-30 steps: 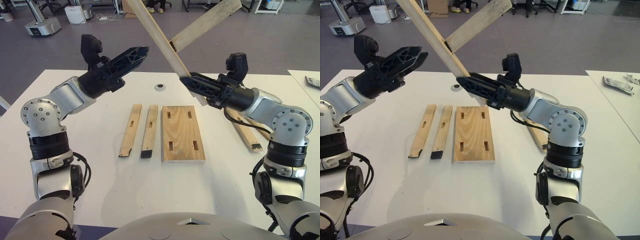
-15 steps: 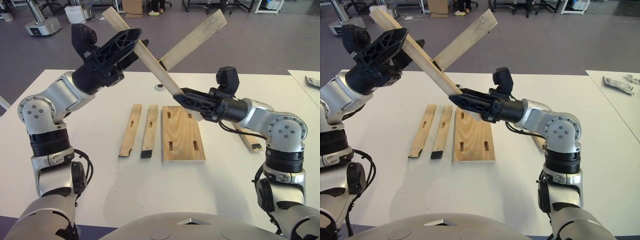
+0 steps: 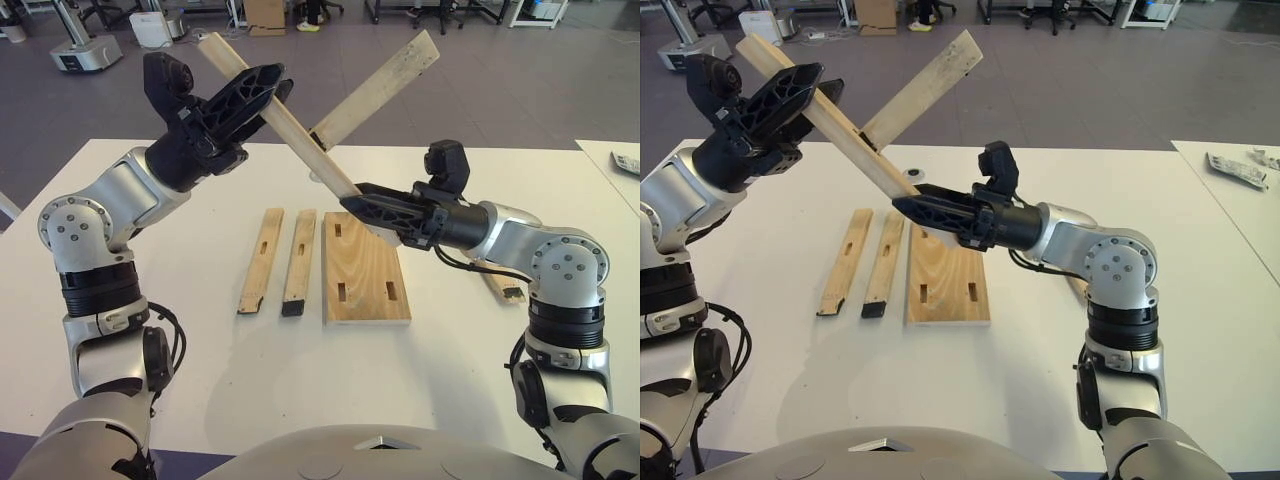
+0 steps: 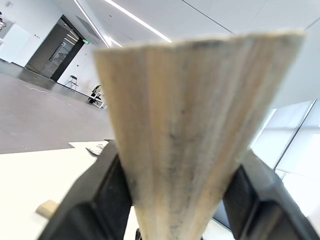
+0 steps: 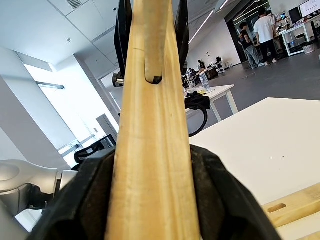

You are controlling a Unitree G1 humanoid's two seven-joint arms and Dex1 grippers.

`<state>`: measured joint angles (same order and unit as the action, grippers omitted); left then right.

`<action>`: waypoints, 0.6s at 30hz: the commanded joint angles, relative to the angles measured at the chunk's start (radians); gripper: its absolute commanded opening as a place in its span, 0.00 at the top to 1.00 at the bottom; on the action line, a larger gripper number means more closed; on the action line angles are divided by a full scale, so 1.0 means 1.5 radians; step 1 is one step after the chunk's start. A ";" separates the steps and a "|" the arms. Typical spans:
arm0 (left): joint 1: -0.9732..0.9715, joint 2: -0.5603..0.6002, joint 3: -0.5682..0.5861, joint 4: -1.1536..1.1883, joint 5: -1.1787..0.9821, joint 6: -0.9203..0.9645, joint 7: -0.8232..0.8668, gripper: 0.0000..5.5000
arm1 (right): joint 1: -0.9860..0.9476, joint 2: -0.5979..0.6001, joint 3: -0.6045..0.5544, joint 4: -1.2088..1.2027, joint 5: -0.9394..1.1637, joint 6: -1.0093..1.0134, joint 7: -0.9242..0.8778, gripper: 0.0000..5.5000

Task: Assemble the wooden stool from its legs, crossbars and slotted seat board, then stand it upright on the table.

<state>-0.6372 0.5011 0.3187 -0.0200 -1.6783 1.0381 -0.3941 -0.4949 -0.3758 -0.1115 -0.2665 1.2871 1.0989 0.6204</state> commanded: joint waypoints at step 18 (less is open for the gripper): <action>0.069 0.125 -0.115 -0.110 0.442 -0.222 -0.405 0.62 | -0.113 -0.169 -0.168 0.267 -0.245 -0.271 0.028 0.39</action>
<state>-0.5525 0.6904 0.1646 -0.1596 -1.0492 0.7550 -0.9234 -0.6279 -0.6210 -0.3719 0.1242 0.9373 0.7005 0.6437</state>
